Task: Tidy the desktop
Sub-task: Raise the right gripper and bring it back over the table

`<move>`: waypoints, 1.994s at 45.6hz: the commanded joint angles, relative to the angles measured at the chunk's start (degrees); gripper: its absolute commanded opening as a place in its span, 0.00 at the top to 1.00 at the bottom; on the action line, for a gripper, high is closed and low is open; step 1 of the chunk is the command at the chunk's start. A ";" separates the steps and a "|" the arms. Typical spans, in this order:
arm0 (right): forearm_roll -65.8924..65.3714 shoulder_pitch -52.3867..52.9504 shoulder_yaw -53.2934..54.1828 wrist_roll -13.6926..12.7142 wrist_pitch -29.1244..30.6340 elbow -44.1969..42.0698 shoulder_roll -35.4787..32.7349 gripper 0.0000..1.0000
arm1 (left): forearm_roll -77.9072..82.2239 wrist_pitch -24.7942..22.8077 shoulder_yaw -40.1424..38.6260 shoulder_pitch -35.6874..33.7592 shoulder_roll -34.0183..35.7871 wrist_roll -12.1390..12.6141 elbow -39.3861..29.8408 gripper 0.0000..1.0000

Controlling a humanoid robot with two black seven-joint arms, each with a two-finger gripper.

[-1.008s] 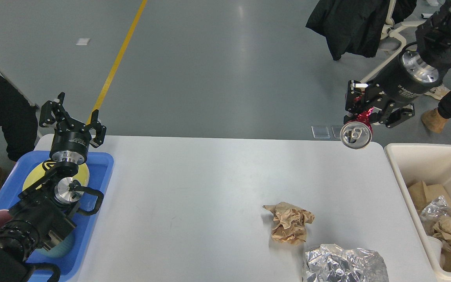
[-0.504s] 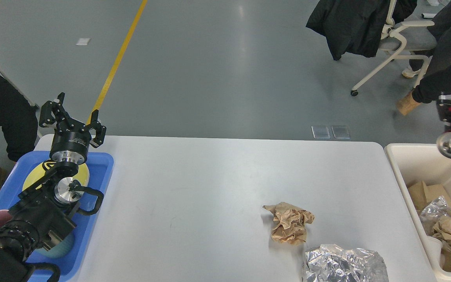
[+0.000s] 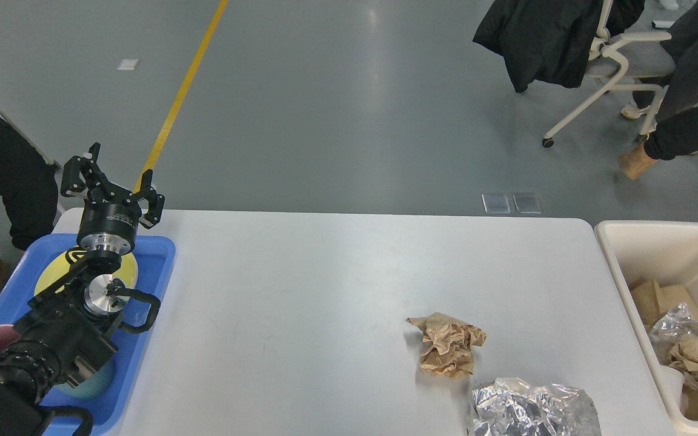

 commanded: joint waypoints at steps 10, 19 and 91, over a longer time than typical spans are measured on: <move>0.16 -12.91 1.13 0.09 -6.24 -3.26 7.87 0.97 | 0.00 0.00 0.00 0.00 0.00 0.00 0.00 0.04; 0.08 -14.67 3.16 0.09 -8.62 -4.84 7.69 0.94 | 0.00 0.00 0.00 0.00 0.00 0.00 0.00 0.04; 0.95 37.87 -0.36 0.17 36.81 9.39 12.16 0.00 | 0.00 0.00 0.00 0.00 0.00 0.00 0.00 0.04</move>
